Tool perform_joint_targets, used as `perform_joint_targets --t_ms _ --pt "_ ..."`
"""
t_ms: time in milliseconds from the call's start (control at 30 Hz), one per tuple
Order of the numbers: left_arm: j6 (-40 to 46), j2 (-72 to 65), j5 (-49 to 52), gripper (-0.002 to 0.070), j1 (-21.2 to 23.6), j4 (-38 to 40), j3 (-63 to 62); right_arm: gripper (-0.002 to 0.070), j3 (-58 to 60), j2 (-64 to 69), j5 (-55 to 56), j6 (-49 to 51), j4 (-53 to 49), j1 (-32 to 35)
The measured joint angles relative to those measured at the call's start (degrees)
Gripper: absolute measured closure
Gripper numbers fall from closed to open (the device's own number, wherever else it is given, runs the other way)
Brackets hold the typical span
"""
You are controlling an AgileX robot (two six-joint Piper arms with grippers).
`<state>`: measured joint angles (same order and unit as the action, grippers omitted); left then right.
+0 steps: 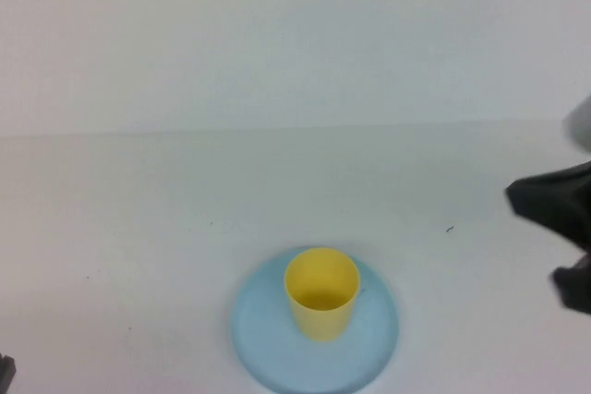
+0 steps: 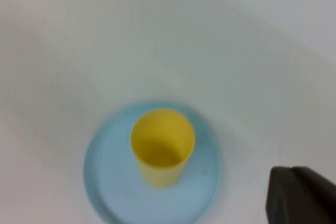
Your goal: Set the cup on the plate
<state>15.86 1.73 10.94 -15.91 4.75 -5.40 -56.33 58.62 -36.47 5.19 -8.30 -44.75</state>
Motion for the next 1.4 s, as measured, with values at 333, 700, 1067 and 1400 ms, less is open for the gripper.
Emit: perform_joint_targets --t_ms 333,700,1067,1400 --pt "0.0 0.0 2.1 0.0673 1.0 -1.7 7.3 0.0675 23.1 -27.3 26.5 -0.2 3.0 23.7" --pt "0.1 0.0 8.7 0.0673 17.0 -2.1 7.3 0.0675 46.0 -41.7 28.7 -0.3 7.6 42.5" --pt "-0.2 -0.2 8.7 0.0673 24.5 -2.1 7.3 0.0675 57.8 -57.3 23.7 -0.9 7.0 48.7" --pt "-0.2 -0.2 7.8 0.0673 24.5 -2.1 7.3 0.0675 57.9 -59.2 16.0 -4.5 6.3 48.9"
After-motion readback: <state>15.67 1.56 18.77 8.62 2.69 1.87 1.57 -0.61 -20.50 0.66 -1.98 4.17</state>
